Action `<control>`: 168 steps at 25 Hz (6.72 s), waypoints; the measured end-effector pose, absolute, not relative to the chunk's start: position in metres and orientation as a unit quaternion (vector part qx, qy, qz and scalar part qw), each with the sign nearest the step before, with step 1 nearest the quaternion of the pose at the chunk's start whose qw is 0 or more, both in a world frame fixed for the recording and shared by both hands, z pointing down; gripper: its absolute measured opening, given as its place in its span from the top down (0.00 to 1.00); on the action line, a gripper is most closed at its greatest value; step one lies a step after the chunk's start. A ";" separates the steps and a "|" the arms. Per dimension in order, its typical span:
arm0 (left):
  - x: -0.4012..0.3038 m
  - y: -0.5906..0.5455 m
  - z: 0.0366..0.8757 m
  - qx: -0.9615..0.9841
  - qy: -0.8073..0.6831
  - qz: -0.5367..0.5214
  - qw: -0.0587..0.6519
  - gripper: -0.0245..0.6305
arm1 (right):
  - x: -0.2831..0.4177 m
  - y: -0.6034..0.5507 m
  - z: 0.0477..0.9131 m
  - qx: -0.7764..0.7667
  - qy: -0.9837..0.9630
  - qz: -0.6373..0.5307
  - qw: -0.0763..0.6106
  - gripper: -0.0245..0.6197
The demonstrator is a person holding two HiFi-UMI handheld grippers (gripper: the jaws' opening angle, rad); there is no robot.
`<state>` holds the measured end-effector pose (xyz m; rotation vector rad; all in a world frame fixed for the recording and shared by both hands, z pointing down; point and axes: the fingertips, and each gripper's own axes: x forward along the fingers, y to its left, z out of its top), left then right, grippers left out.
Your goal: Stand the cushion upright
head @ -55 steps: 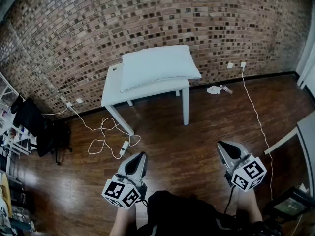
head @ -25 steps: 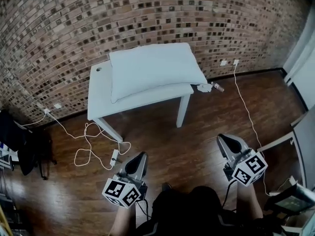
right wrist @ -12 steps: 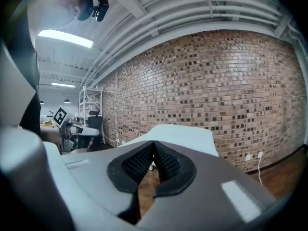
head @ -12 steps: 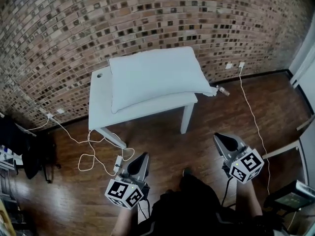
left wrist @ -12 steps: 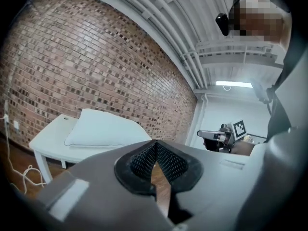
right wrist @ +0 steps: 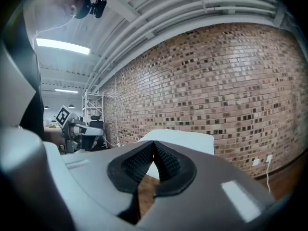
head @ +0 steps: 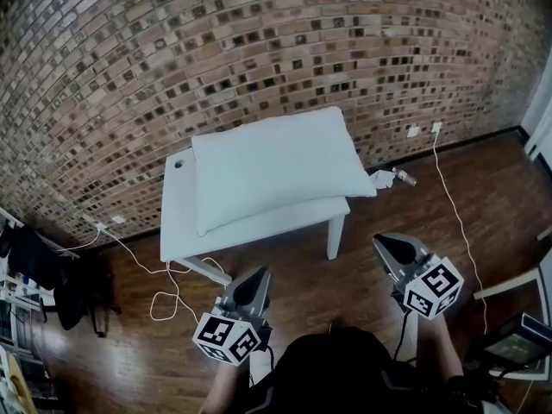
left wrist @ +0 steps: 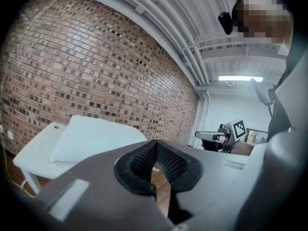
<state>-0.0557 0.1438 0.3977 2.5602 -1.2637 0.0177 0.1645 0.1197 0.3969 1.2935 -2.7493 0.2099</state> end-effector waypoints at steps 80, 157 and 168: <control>-0.361 -0.332 0.595 0.728 -0.541 0.157 0.391 0.17 | 0.229 -0.388 0.608 0.428 -0.790 0.389 0.202 0.13; -0.311 -0.495 0.382 0.789 -0.612 0.001 -0.059 0.84 | 0.143 -0.556 0.406 0.505 -0.863 0.004 -0.003 0.79; -0.315 -0.538 0.500 0.793 -0.601 0.090 0.039 0.73 | 0.140 -0.593 0.516 0.490 -0.864 0.111 0.016 0.69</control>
